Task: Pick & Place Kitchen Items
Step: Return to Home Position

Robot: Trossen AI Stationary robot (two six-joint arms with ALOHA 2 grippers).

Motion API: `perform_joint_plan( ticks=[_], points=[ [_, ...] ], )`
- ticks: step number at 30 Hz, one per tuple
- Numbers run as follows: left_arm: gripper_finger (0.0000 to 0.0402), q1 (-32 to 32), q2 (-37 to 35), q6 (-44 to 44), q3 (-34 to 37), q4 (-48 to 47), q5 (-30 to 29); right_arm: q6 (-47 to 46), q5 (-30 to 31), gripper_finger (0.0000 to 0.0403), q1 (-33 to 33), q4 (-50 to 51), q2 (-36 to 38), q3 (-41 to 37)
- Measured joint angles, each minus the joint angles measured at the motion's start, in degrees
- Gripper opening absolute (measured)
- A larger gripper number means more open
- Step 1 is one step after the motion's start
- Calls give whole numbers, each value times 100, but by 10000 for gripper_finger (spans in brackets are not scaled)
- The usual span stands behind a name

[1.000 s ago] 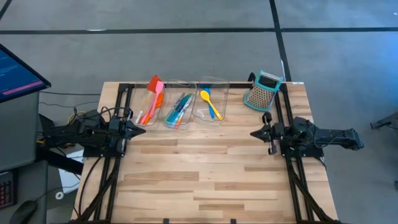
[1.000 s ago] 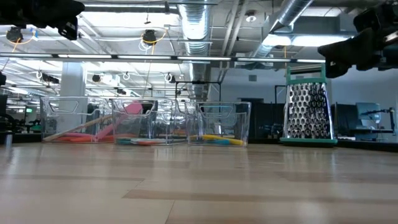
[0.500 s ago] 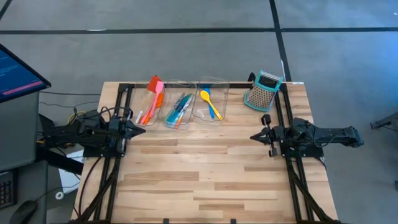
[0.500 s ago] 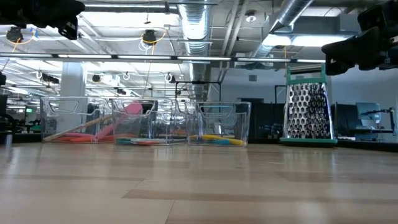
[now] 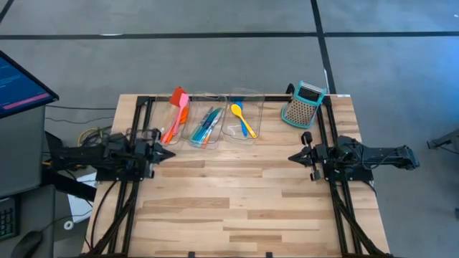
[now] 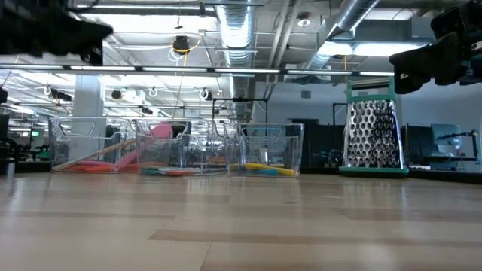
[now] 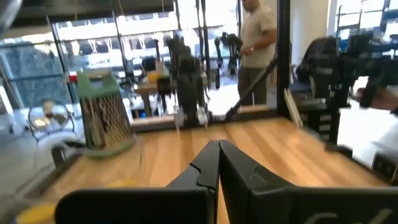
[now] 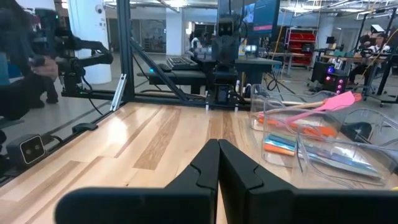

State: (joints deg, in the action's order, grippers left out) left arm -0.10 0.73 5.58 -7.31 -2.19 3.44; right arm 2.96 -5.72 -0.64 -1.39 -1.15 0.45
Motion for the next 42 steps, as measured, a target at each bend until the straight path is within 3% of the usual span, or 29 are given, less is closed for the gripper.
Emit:
perform_joint_plan(
  ticks=[7, 26, 42],
  points=[
    [2, 0, 110, -312, 682, 352, -45, 0, 0, 0, 0, 3, -2, 0],
    [2, 4, 1089, -588, 684, 364, -44, 2, -2, 0, 0, -15, -2, -4],
    [2, 7, 1222, -589, 684, 388, -42, 2, -4, 0, 0, -24, -2, -4]
  ],
)
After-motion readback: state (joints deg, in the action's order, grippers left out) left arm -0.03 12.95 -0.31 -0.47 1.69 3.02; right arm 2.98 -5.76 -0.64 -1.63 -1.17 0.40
